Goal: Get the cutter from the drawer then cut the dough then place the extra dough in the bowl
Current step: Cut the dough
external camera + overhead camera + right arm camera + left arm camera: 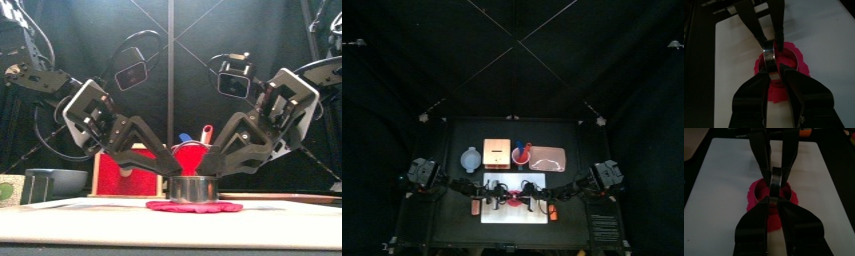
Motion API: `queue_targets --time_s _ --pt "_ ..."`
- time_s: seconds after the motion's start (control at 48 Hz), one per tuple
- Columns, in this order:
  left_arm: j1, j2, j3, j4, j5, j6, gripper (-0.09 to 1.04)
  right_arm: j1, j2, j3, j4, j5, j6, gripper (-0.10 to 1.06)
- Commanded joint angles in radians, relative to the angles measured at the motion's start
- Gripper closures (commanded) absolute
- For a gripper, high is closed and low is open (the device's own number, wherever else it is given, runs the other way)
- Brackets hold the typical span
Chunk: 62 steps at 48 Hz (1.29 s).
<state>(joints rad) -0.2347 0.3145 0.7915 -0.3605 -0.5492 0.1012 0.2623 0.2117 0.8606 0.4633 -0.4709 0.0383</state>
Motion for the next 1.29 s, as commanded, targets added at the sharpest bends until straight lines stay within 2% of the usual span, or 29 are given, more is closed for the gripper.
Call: queue_targets --time_s 0.021,0.25,0.333,0.833,1.125,1.208,1.292 --pt "0.009 -0.002 0.015 -0.003 0.048 -0.003 0.32 0.0 0.009 -0.003 0.009 0.048 0.018 0.28" --pt "0.012 -0.031 0.014 -0.002 0.046 -0.002 0.1 -0.002 -0.021 -0.015 0.005 0.048 0.017 0.02" --pt "0.012 -0.043 0.012 -0.002 0.046 -0.002 0.07 -0.002 -0.031 -0.025 0.002 0.048 0.012 -0.04" --pt "0.015 -0.158 0.009 0.023 0.037 0.011 0.07 0.0 -0.117 -0.054 -0.032 0.054 0.005 -0.04" --pt "0.018 -0.187 0.009 0.057 0.029 0.011 0.07 -0.006 -0.163 -0.086 -0.123 0.055 0.006 -0.04" --pt "0.017 -0.187 0.008 0.06 0.029 0.011 0.07 -0.021 -0.17 -0.094 -0.147 0.063 0.008 -0.04" --pt "0.017 -0.187 0.008 0.072 0.028 0.012 0.07 -0.055 -0.176 -0.097 -0.178 0.091 0.012 -0.04"
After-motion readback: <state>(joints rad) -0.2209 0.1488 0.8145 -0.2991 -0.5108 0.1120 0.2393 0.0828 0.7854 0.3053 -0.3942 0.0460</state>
